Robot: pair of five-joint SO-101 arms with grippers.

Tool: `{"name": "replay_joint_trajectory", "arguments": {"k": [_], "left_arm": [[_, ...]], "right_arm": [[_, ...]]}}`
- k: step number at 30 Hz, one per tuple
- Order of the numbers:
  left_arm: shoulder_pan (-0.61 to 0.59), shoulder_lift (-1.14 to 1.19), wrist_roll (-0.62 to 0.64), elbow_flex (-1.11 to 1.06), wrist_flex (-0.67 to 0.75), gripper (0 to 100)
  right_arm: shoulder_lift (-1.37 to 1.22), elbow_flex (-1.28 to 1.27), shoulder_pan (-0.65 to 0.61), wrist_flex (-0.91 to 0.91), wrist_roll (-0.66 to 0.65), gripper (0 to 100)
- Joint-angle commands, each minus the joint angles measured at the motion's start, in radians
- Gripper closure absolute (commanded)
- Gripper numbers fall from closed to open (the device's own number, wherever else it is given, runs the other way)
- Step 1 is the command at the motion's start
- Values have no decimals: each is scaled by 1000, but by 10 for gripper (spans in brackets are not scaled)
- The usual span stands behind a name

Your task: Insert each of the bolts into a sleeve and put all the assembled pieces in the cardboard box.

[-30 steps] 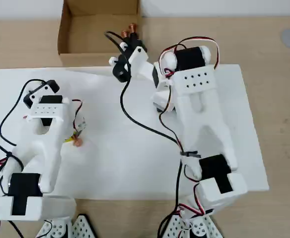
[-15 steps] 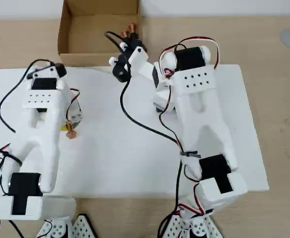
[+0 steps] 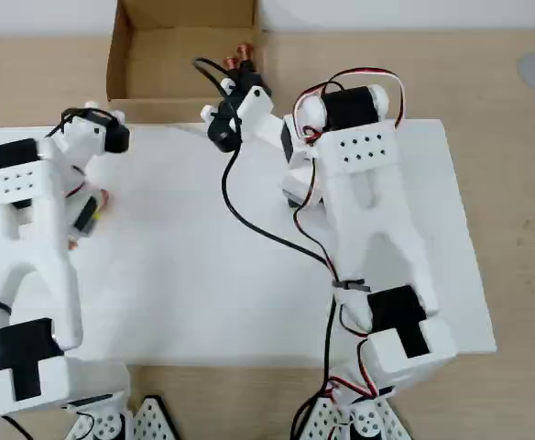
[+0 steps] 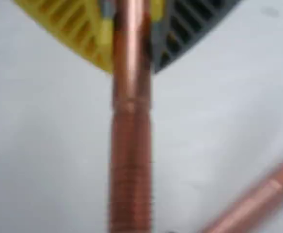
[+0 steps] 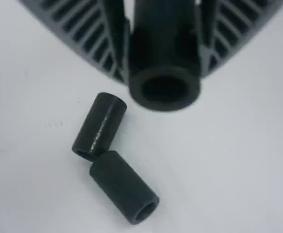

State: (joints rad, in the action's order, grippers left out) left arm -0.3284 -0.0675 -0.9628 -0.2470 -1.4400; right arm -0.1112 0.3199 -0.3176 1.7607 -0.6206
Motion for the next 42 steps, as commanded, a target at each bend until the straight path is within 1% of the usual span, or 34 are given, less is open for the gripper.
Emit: {"name": "replay_joint_trajectory", "arguments": {"k": [1,3,6,8,10,14,16,19,20,22,25,27,29,34,36,37,39,42], "left_arm": [[-35,-33,-390,-74,84,986],[-35,-31,-526,-138,135,986],[-28,-33,-684,-241,172,987],[-28,-31,-775,-288,224,988],[-26,-33,-812,-331,296,988],[-9,-38,-844,-385,416,988],[-6,-39,-853,-387,439,991],[-2,-39,-848,-373,434,990],[2,-38,-824,-367,434,990],[14,-39,-729,-362,440,974],[31,-47,-605,-308,417,897],[34,-58,-562,-276,405,871],[37,-65,-526,-258,400,868],[31,-97,-486,-241,381,867],[35,-116,-433,-232,364,867],[38,-127,-368,-224,361,867],[49,-157,-186,-199,354,867],[51,-226,210,-180,334,867]], "right_arm": [[58,-1,15,6,-9,988],[58,-1,28,6,-9,988],[58,-1,39,8,-8,988],[58,-1,44,8,-8,988],[58,-2,45,21,-8,988],[101,-13,44,23,-8,988],[130,-47,39,20,-9,988],[168,-102,39,6,-9,988],[182,-117,42,3,-11,988],[206,-148,41,-3,-31,988],[234,-179,38,-18,-37,988],[248,-185,39,-28,-37,988],[252,-185,39,-26,-37,988],[255,-185,42,-26,-49,988],[255,-189,42,-28,-51,988],[255,-191,42,-26,-51,988],[255,-191,44,-26,-51,988],[255,-191,44,-25,-51,988]]}}
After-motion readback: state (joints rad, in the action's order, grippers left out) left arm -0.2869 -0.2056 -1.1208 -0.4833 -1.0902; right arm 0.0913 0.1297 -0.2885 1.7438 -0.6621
